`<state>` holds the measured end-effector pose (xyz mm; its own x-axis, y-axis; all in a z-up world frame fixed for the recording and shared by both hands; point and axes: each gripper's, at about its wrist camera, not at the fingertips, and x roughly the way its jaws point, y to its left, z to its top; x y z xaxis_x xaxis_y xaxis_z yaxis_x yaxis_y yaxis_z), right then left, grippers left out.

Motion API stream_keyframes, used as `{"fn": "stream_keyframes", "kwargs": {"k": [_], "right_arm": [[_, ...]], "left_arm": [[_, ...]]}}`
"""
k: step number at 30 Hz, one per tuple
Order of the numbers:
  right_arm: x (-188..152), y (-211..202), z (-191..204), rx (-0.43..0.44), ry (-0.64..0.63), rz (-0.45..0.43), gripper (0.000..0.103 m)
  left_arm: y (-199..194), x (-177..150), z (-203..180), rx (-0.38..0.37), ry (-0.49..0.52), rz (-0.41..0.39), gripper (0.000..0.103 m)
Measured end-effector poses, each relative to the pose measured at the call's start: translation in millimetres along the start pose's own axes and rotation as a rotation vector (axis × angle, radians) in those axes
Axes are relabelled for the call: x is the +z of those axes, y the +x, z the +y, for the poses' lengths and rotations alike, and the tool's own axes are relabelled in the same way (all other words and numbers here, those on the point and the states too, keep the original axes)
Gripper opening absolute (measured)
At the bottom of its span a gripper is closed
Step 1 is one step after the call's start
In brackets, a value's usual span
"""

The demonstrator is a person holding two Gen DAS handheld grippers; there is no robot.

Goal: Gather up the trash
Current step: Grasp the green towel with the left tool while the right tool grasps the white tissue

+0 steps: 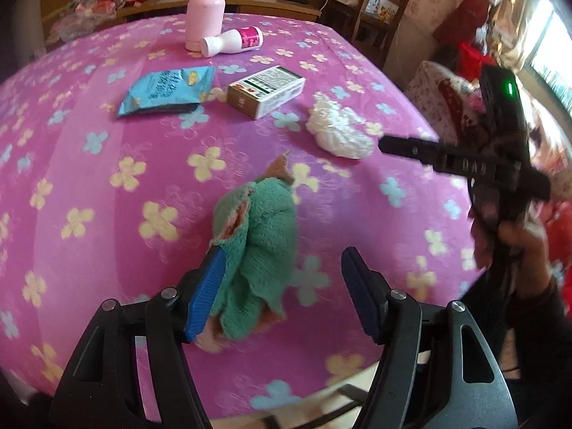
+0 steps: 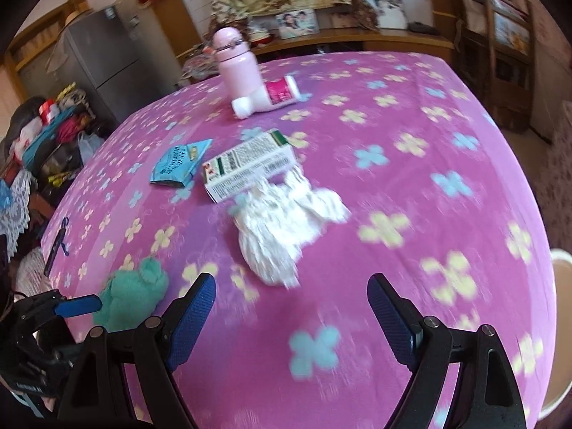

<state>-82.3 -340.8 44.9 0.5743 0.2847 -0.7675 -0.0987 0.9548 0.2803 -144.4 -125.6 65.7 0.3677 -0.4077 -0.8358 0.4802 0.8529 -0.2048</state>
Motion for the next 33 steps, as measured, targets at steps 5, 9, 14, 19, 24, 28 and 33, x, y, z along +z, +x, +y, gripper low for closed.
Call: {"fn": "stream_keyframes", "kwargs": {"k": [5, 9, 14, 19, 24, 28, 33], "right_arm": [[24.3, 37.1, 14.9, -0.022, -0.073, 0.025, 0.085], [34.7, 61.3, 16.5, -0.046, -0.079, 0.048, 0.075], [30.3, 59.0, 11.9, -0.001, -0.043, 0.035, 0.030], [12.5, 21.5, 12.5, 0.032, -0.062, -0.014, 0.029], [-4.9, -14.5, 6.4, 0.047, -0.045, -0.054, 0.029], [-17.7, -36.4, 5.7, 0.024, -0.056, -0.079, 0.029], [-31.8, -65.0, -5.1, -0.006, -0.046, -0.119, 0.029]], "left_arm": [[20.6, 4.4, 6.4, 0.060, 0.048, 0.023, 0.066], [32.0, 7.9, 16.1, 0.083, 0.029, 0.029, 0.066], [37.0, 9.2, 32.1, 0.079, -0.051, 0.029, 0.047], [29.2, 10.9, 41.9, 0.009, -0.148, 0.034, 0.030], [16.8, 12.4, 19.2, -0.024, -0.149, -0.012, 0.030], [14.4, 17.4, -3.6, -0.043, -0.119, -0.031, 0.030], [14.7, 25.9, -29.2, -0.045, -0.105, -0.053, 0.030]]}}
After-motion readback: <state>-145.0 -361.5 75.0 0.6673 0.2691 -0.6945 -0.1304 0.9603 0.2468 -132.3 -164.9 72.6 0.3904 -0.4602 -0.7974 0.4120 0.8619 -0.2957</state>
